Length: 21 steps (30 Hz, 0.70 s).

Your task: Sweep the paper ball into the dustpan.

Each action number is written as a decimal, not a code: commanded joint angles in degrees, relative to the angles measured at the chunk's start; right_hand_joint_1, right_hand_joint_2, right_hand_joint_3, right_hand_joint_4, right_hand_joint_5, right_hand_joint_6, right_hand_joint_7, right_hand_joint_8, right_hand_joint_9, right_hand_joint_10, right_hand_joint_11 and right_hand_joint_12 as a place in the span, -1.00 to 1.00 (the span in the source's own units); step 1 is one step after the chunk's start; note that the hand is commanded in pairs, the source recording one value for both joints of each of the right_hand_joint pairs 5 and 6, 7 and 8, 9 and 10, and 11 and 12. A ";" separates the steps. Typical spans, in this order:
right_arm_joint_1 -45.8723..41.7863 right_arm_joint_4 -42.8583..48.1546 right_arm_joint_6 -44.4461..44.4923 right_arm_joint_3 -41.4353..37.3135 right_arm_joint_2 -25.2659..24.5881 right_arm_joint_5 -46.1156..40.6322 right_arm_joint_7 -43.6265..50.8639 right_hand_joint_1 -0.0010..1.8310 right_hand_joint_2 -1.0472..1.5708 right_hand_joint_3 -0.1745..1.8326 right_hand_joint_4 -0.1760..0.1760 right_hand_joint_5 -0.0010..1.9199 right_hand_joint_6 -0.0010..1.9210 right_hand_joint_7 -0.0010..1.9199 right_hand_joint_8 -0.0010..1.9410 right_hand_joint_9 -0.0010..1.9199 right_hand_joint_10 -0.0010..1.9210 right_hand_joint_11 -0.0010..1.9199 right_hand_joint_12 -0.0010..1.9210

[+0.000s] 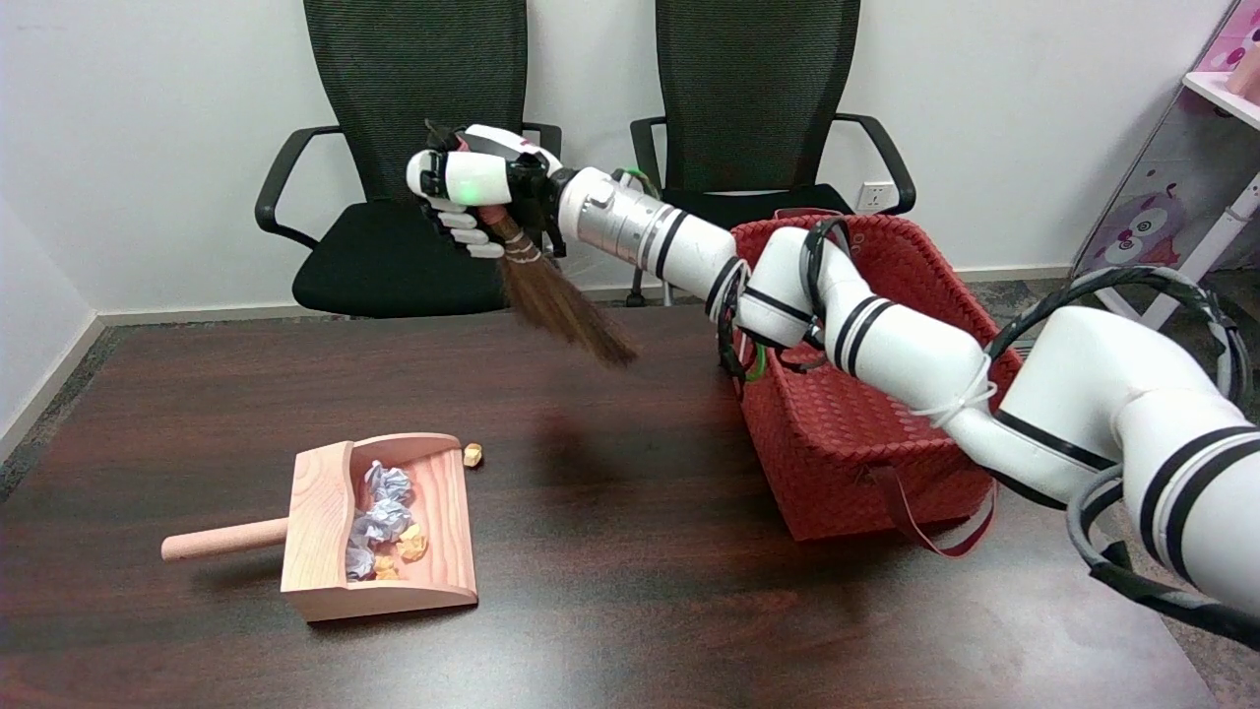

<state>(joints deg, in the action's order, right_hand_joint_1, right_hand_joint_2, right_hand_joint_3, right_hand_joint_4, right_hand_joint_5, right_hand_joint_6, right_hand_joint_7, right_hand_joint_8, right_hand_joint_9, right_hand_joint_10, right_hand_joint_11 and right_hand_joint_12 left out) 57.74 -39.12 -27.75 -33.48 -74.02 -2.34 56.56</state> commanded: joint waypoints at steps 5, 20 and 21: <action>-4.98 0.58 2.45 -2.30 -1.50 -0.32 9.93 -0.18 0.79 1.00 0.01 1.00 1.00 1.00 0.98 1.00 1.00 1.00 1.00; -14.82 4.10 0.36 -8.11 -9.83 -0.56 16.30 -0.17 0.74 1.00 0.00 1.00 1.00 1.00 0.98 1.00 1.00 1.00 1.00; -15.01 4.33 0.19 -8.20 -10.17 -0.62 16.30 -0.17 0.74 1.00 0.00 1.00 1.00 1.00 0.98 1.00 1.00 1.00 1.00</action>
<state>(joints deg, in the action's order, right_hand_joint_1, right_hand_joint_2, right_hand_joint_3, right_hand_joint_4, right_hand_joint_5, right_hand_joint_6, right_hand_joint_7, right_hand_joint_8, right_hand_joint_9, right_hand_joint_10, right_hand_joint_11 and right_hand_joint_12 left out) 51.14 -38.11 -25.99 -36.64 -77.34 -2.35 66.65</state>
